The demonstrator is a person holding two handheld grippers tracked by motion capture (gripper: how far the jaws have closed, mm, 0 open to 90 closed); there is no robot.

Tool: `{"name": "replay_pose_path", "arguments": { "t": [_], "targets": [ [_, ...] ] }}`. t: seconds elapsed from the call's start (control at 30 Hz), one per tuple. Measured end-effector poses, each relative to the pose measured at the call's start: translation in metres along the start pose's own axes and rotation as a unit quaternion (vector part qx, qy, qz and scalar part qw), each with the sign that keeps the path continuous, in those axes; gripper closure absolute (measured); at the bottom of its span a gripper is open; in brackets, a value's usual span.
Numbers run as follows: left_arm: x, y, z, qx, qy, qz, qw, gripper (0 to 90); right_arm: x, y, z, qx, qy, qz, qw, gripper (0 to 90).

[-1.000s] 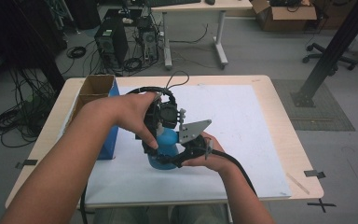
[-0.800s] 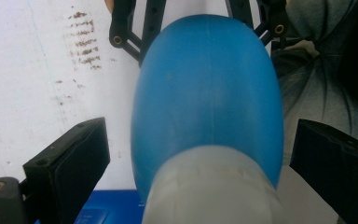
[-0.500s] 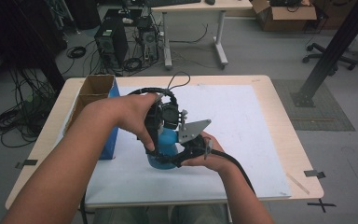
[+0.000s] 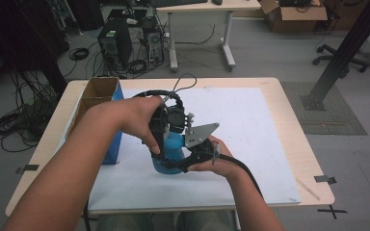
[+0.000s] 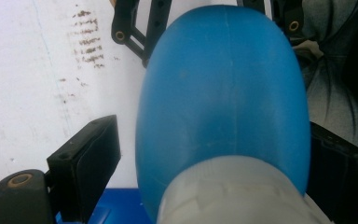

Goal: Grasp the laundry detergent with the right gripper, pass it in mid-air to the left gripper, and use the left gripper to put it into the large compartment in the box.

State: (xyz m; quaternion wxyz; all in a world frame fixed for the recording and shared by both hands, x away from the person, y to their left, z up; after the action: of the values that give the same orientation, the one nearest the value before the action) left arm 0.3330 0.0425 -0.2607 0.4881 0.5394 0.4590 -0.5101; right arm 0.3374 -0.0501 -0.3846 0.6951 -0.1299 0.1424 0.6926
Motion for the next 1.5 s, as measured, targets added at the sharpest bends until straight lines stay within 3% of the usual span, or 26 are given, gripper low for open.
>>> {"name": "replay_pose_path", "arguments": {
  "t": [1.03, 1.3, 1.5],
  "targets": [
    [-0.0009, -0.0031, 0.0012, 0.008, 0.003, -0.006, 0.9999, 24.3, 0.0018, 0.0007, 0.0027, 0.003, 0.003, -0.004, 1.0, 44.8],
    [-0.0011, -0.004, 0.0025, 0.01, 0.005, -0.008, 0.9999, 32.3, 0.002, 0.0018, 0.0026, 0.006, 0.004, -0.004, 1.0, 44.9],
    [-0.0026, -0.0056, 0.003, 0.009, 0.015, 0.003, 0.9998, 37.1, 0.0025, 0.0031, 0.0038, 0.002, 0.002, -0.004, 1.0, 44.9]
  ]
}}
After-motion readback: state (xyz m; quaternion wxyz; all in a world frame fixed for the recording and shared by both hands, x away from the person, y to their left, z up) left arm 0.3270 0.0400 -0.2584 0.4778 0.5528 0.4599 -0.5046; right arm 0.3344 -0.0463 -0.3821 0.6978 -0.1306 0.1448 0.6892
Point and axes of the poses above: each handheld gripper's, and its own axes: x roughly forward along the jaws, z roughly out of its top, y roughly to its left, the point moved 3 cm from there along x, roughly forward along the jaws, and after that the axes turned 4 degrees about x, right-handed, at the moved point
